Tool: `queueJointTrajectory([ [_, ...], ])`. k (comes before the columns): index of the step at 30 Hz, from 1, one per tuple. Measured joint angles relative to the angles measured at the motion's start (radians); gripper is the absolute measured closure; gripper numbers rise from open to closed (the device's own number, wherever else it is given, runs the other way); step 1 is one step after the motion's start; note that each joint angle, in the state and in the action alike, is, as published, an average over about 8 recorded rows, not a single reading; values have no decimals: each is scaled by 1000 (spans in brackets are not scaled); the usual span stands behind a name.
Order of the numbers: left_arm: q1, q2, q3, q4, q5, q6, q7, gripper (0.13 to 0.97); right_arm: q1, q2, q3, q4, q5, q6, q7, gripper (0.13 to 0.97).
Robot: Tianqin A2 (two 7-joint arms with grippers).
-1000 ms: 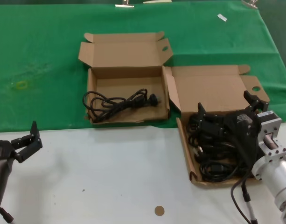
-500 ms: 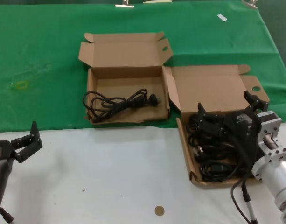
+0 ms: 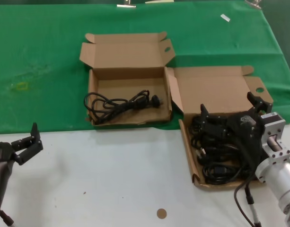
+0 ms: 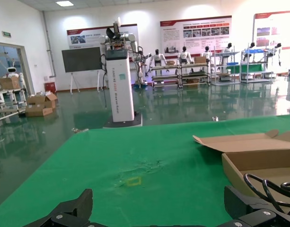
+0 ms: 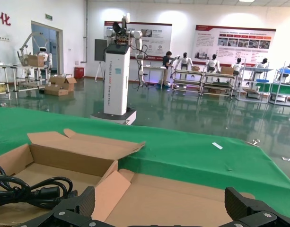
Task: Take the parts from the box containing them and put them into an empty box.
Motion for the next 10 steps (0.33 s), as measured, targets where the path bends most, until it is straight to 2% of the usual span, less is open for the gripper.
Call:
queueJointTrajectory([
  [10, 0, 0, 0, 0, 0, 0, 0, 132, 0, 0, 0, 0, 0, 0, 0, 129],
])
